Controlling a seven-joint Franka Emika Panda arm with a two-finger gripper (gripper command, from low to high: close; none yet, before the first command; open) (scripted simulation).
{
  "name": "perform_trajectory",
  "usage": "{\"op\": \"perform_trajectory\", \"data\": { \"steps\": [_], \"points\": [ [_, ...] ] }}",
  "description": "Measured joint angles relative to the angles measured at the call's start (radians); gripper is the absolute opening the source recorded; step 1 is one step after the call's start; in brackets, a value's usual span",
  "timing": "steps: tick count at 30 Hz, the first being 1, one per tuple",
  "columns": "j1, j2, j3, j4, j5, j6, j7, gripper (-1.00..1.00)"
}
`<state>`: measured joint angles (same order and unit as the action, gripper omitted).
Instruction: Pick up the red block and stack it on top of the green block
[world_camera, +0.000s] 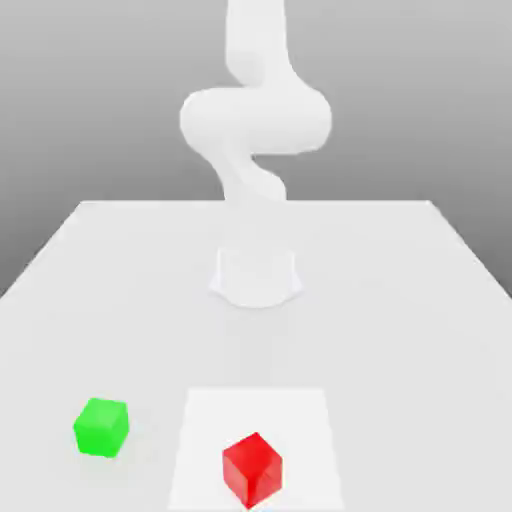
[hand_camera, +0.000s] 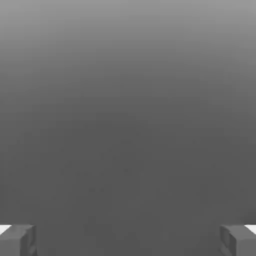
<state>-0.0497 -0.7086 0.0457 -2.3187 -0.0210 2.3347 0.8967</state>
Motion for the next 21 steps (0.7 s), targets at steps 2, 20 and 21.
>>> {"op": "perform_trajectory", "data": {
  "steps": [2,20,21],
  "points": [
    [-0.040,0.077,0.037,-0.016,-0.020,0.029,0.083,0.00],
    [-0.201,0.729,0.166,-0.150,-0.158,0.278,0.766,0.00],
    [-0.199,0.763,0.167,-0.158,-0.150,0.294,0.793,0.00]
  ]
}}
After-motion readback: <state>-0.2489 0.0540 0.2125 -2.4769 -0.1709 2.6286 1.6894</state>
